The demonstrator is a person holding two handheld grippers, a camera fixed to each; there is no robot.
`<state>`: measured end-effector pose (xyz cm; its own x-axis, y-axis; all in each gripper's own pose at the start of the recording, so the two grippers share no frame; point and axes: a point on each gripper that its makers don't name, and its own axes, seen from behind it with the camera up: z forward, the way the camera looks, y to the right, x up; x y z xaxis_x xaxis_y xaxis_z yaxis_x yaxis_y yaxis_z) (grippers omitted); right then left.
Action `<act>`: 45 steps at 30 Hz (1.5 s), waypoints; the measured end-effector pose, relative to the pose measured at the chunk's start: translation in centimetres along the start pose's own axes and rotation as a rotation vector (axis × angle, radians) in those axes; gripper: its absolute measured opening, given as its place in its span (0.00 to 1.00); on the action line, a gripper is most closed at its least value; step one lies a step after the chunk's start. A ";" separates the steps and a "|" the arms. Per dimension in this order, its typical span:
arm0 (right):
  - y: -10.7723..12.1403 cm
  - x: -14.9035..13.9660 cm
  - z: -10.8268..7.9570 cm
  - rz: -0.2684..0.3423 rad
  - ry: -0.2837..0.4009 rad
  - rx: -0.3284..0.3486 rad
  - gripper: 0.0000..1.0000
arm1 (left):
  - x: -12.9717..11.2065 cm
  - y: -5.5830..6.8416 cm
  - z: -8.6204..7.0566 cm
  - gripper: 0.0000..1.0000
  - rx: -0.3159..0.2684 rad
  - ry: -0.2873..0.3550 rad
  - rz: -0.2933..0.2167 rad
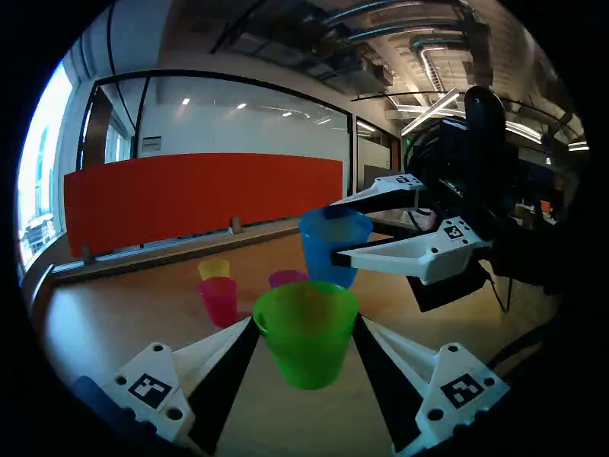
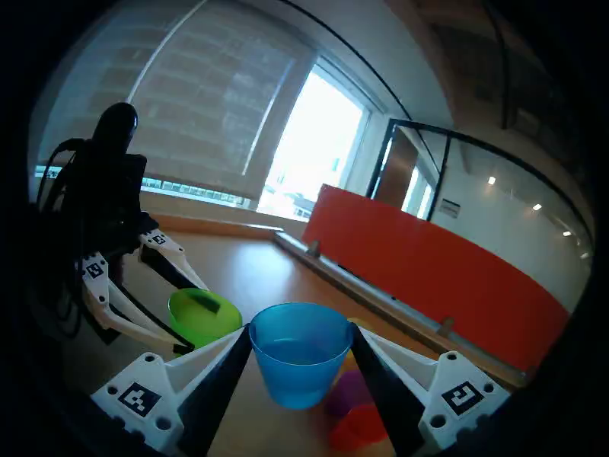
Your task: Pour water
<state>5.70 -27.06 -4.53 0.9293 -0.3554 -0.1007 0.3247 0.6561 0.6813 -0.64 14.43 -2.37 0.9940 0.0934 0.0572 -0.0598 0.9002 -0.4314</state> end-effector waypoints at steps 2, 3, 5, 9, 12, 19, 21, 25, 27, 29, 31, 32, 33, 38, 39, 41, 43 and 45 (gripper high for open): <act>0.0 0.2 0.1 -0.014 -0.001 0.004 0.93 | 0.0 0.1 0.1 0.86 -0.002 -0.001 0.000; 0.0 0.3 0.1 -0.021 -0.001 0.005 0.94 | 0.0 0.1 0.1 0.86 -0.003 -0.002 0.002; 0.1 0.4 0.2 -0.037 -0.002 0.008 0.93 | 0.0 0.2 0.1 0.86 -0.005 -0.003 0.006; 0.0 0.6 0.4 -0.071 -0.008 0.016 0.94 | -0.1 0.3 0.2 0.86 -0.007 -0.006 0.010; -0.1 0.8 0.6 -0.097 -0.009 0.023 0.93 | -0.2 0.4 0.3 0.86 -0.010 -0.006 0.009; -0.2 1.2 0.9 -0.155 -0.007 0.034 0.93 | -0.2 0.7 0.4 0.87 -0.016 -0.009 0.013; -0.2 1.3 0.9 -0.174 -0.007 0.035 0.94 | -0.2 0.8 0.5 0.87 -0.016 -0.009 0.015; -0.3 1.3 1.0 -0.208 -0.008 0.039 0.93 | -0.1 0.9 0.6 0.86 -0.019 -0.009 0.014; -0.3 1.3 1.1 -0.223 -0.007 0.041 0.94 | -0.1 0.9 0.6 0.86 -0.020 -0.008 0.014; -0.3 1.3 1.1 -0.237 -0.006 0.041 0.94 | -0.2 0.9 0.7 0.87 -0.020 -0.009 0.015; -0.3 1.4 1.1 -0.251 -0.004 0.043 0.93 | -0.2 0.9 0.7 0.86 -0.020 -0.010 0.016; -0.3 1.4 1.1 -0.260 -0.003 0.044 0.94 | -0.2 0.9 0.7 0.86 -0.021 -0.010 0.017; -0.3 1.4 1.1 -0.268 -0.003 0.044 0.94 | -0.2 1.0 0.7 0.86 -0.021 -0.009 0.017; -0.4 1.5 1.2 -0.304 0.002 0.048 0.93 | -0.1 1.0 0.7 0.87 -0.021 -0.007 0.017; -0.4 1.5 1.2 -0.309 0.003 0.049 0.93 | -0.1 1.0 0.7 0.86 -0.021 -0.007 0.017; -0.3 1.7 1.3 -0.320 0.007 0.050 0.93 | -0.1 1.0 0.7 0.87 -0.021 -0.007 0.017; -0.2 1.9 1.3 -0.333 0.010 0.049 0.93 | -0.1 1.0 0.6 0.86 -0.021 -0.007 0.018; -0.1 2.0 1.3 -0.349 0.012 0.048 0.93 | -0.1 1.0 0.6 0.86 -0.021 -0.008 0.020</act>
<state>7.29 -28.70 -3.91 0.7657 -0.5449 -0.3418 0.6149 0.4640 0.6377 -0.89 15.58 -2.28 0.9919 0.1147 0.0555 -0.0776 0.8891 -0.4510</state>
